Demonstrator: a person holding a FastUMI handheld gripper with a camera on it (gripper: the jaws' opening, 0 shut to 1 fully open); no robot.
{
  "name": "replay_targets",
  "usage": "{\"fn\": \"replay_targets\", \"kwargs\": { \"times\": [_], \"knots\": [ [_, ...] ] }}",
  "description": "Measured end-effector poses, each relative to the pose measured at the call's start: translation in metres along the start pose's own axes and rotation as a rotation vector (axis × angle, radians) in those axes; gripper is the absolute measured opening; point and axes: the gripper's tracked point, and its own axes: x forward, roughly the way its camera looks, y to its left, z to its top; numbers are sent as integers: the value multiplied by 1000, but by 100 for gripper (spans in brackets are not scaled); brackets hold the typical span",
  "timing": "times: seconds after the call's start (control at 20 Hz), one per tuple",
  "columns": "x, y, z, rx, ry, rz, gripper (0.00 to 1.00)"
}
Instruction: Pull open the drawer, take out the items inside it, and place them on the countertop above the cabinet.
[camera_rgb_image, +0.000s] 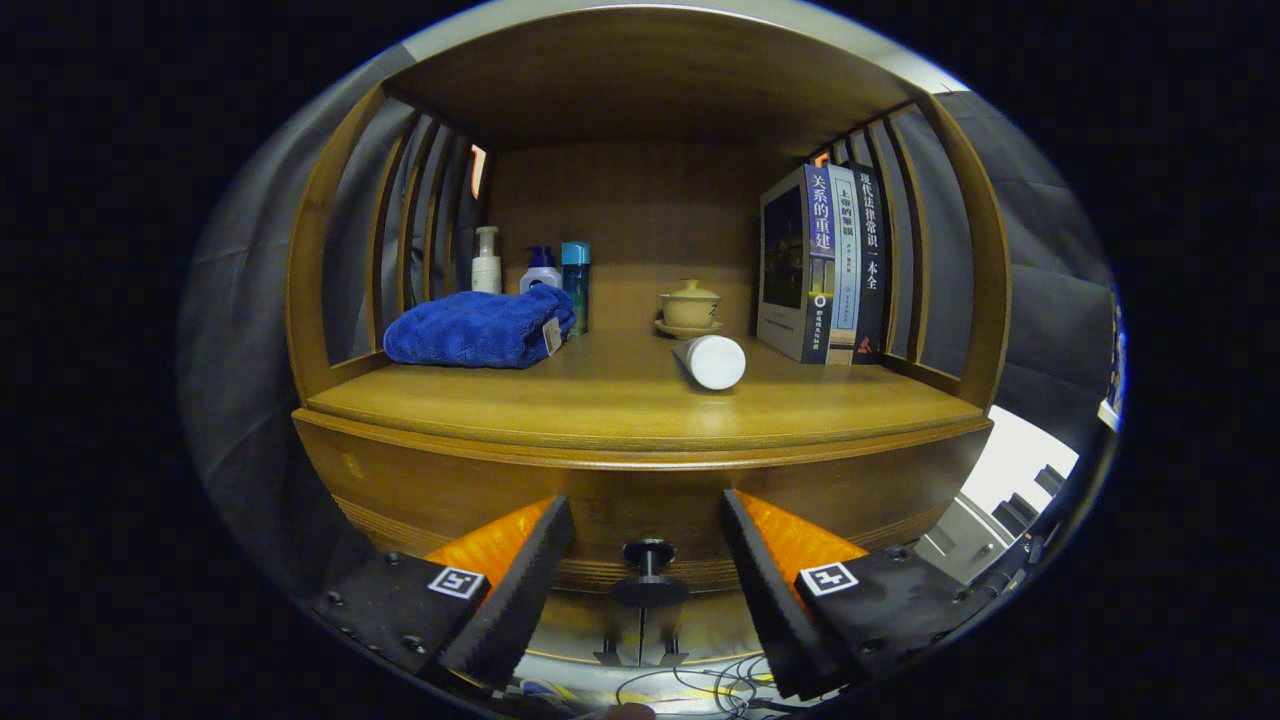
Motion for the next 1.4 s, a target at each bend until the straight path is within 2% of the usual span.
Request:
{"fn": "replay_targets", "kwargs": {
  "times": [0.15, 0.25, 0.7, 1.0, 1.4],
  "knots": [
    [0, 2, -1, -20, -16, 8, 99],
    [-3, 7, -3, -42, -22, 43, 99],
    [-89, 38, 59, -50, -301, 135, 98],
    [-116, 68, 45, -108, -357, 205, 98],
    [-130, 57, 42, -59, -408, 195, 98]
  ]
}}
